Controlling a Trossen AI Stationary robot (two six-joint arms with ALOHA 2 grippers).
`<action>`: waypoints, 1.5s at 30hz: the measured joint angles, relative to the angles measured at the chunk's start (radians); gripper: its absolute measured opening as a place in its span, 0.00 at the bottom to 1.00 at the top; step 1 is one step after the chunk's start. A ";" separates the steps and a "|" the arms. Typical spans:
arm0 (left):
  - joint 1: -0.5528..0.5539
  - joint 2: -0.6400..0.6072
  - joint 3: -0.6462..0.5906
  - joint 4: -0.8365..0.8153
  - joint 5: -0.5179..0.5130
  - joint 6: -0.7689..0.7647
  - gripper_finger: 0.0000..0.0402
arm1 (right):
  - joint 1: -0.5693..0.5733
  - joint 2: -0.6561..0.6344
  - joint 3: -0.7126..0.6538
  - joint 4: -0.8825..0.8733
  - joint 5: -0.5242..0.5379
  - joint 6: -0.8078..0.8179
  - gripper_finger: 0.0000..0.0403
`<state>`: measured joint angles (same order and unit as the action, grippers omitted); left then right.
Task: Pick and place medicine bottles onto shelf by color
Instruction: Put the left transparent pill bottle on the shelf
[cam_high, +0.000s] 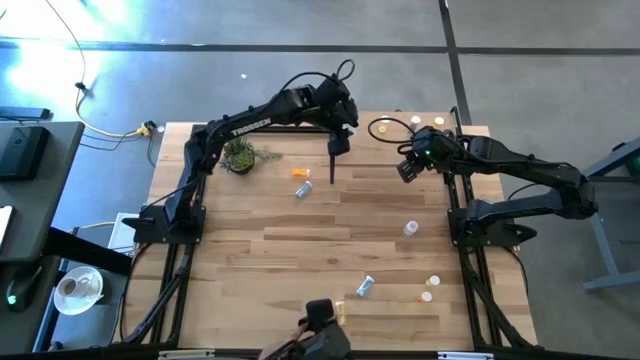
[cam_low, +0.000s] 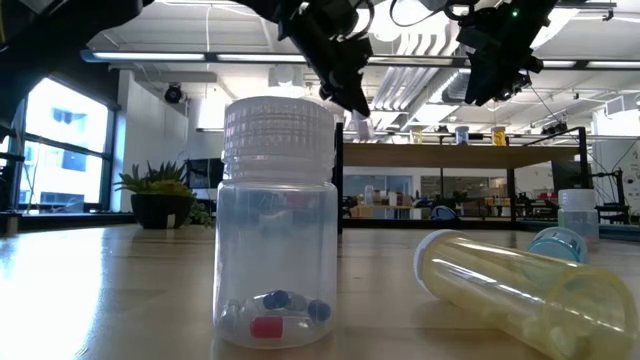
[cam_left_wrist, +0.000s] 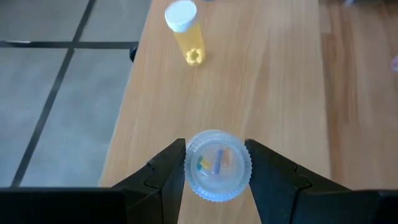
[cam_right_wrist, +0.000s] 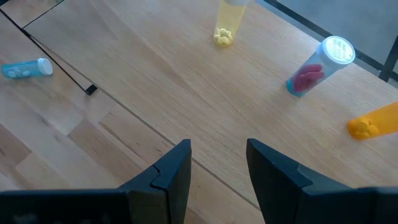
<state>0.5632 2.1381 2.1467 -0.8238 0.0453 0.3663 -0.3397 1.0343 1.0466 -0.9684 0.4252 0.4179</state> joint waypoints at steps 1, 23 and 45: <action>0.000 0.004 0.000 -0.002 -0.003 0.001 0.36 | 0.000 0.000 0.000 0.000 0.000 0.000 0.36; 0.026 0.010 -0.021 0.017 -0.008 -0.007 0.36 | 0.000 0.000 0.000 0.000 0.000 0.000 0.36; 0.031 0.030 -0.021 0.023 -0.008 -0.016 0.36 | 0.000 0.000 0.000 0.000 -0.001 0.003 0.36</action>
<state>0.5941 2.1681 2.1254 -0.8008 0.0373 0.3508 -0.3397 1.0340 1.0462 -0.9684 0.4244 0.4213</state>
